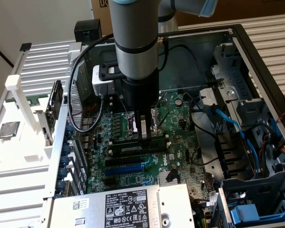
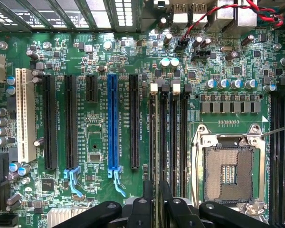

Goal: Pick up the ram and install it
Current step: 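Insert the ram into the slot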

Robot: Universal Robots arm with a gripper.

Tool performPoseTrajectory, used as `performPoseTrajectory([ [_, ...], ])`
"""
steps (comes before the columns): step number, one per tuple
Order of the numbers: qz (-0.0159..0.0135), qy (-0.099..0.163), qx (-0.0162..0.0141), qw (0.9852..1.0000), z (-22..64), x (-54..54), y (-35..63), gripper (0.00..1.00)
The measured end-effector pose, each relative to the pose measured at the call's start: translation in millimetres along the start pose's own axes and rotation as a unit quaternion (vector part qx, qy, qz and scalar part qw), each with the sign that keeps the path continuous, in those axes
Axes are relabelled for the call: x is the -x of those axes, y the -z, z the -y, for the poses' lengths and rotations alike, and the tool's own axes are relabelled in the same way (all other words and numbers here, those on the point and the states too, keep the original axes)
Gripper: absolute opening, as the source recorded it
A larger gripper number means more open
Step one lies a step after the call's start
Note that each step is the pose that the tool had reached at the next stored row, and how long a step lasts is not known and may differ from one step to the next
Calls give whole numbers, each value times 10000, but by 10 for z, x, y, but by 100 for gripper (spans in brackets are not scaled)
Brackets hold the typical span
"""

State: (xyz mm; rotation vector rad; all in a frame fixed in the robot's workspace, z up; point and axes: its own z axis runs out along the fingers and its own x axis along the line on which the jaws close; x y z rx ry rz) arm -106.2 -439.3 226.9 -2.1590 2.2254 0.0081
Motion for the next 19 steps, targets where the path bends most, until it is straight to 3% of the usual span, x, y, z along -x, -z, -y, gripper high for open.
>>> performPoseTrajectory([
  [11,0,0,-1,10000,1,1,29,20],
  [19,0,0,-17,10000,-1,5,142,20],
])
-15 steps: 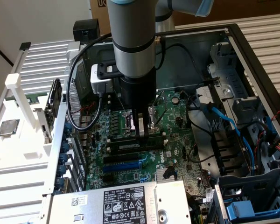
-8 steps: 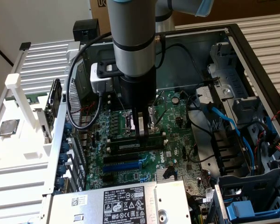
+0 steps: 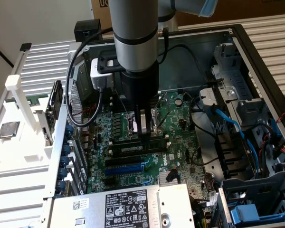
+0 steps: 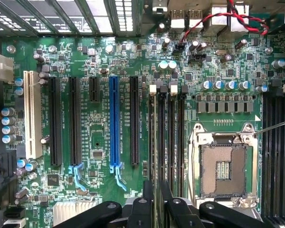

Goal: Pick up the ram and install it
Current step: 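Insert the ram into the slot, then press down the ram until it locks into place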

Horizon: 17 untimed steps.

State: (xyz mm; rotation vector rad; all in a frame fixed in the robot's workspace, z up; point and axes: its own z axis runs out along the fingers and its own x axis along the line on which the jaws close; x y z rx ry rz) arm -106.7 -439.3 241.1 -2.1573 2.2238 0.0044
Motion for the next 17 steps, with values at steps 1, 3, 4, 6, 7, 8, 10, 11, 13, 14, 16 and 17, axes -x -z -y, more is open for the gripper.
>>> performPoseTrajectory([
  [1,0,0,-5,10000,-1,0,13,20],
  [3,1,1,-15,10000,-4,1,40,20],
  [4,1,1,-19,10000,-4,2,50,20],
  [6,1,2,-20,10000,-5,1,53,20],
  [7,2,1,-20,10000,-5,2,53,20],
  [8,2,1,-20,10000,-5,2,53,20],
  [10,1,1,-20,10000,-5,2,54,20],
  [11,1,1,-20,10000,-5,2,54,20],
  [13,1,1,-20,10000,-5,2,54,20],
  [14,1,1,-20,10000,-5,2,54,20],
  [16,1,1,-20,10000,-5,2,54,20],
  [17,1,1,-20,10000,-5,1,54,20],
])
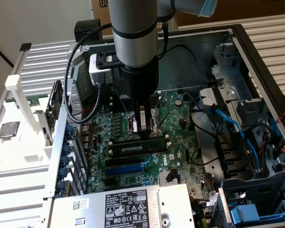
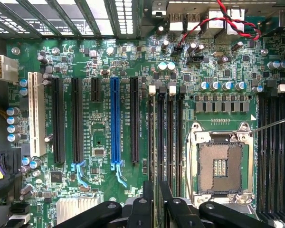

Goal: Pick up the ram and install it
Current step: 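Press down the ram until it locks into place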

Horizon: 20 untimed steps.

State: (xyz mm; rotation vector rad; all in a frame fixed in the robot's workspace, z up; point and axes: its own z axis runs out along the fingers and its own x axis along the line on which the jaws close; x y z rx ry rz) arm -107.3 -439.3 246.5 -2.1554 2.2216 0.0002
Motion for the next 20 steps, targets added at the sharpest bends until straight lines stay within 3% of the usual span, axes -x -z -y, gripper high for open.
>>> performPoseTrajectory([
  [5,0,0,0,10000,0,0,0,18],
  [7,0,0,0,10000,0,0,0,10],
  [13,0,0,0,10000,0,0,0,10],
  [16,1,1,-19,10000,-34,2,-4,10],
  [20,1,2,-21,10000,-47,3,-7,10],
])
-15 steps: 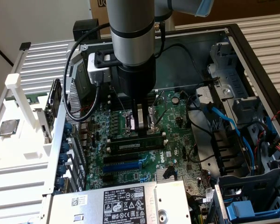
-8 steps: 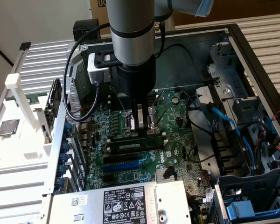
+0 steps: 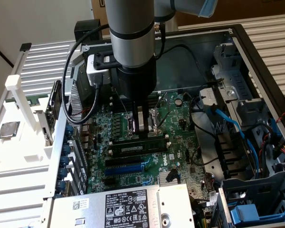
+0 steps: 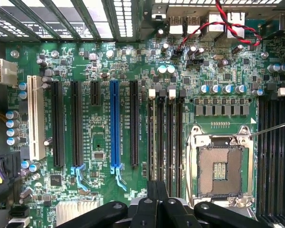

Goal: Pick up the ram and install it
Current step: 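Press down the ram until it locks into place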

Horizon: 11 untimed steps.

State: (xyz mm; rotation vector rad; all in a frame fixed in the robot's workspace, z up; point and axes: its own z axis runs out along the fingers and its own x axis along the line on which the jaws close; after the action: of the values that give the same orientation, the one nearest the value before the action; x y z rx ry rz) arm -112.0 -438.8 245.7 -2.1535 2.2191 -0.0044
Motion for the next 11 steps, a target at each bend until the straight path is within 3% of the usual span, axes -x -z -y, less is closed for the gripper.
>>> performPoseTrajectory([
  [11,0,0,0,10000,-38,32,-70,10],
])
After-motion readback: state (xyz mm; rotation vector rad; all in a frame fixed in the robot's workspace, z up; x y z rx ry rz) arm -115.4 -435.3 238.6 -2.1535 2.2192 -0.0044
